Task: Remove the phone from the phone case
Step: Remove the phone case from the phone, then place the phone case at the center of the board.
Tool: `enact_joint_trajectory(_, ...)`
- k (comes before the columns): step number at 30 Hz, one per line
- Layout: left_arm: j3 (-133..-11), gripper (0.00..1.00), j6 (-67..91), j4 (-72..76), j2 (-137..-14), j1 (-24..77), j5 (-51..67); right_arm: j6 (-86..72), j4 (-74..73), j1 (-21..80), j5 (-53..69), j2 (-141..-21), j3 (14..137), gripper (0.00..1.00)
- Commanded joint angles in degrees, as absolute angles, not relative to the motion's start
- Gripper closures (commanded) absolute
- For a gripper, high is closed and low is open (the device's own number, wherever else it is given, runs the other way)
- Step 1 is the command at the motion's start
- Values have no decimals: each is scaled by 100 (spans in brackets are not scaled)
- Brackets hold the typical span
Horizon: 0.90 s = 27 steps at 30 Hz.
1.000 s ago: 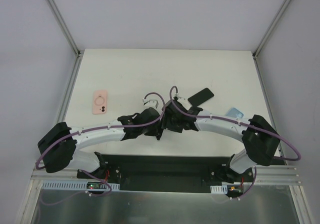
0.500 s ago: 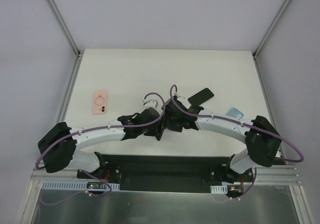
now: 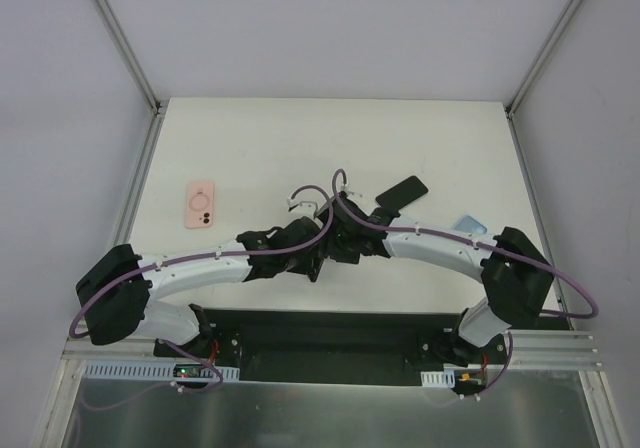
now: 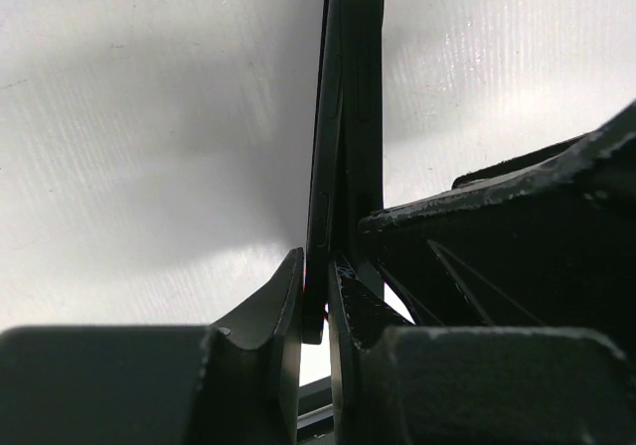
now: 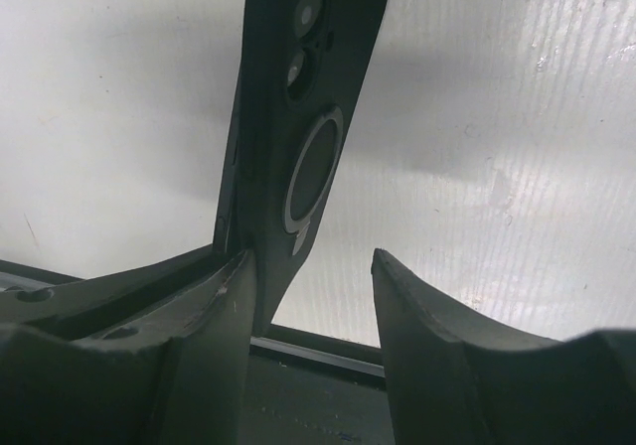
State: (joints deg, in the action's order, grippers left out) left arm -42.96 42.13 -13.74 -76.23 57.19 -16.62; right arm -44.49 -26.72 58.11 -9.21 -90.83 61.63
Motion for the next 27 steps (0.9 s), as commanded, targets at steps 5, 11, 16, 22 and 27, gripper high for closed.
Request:
enact_joint_trajectory(5,-4606,100,3920,-1802,-7594,5616,-2804,-4280,-4061,6047,-641,-8764,5994,49)
enact_joint_trajectory(11,-4562,100,3920,-1802,-7559,5608,-2821,-4412,-3842,6038,-651,-8227,5819,49)
enact_joint_trajectory(16,-4570,100,3911,-1802,-7559,5608,-2821,-4412,-3683,6047,-519,-8288,5792,49)
enact_joint_trajectory(22,-4509,100,3893,-1775,-7489,5616,-2804,-4482,-3375,6021,-422,-8428,5888,49)
enact_joint_trajectory(27,-4360,100,3701,-1609,-7401,5607,-2707,-4851,-2734,5907,-167,-8508,5793,49)
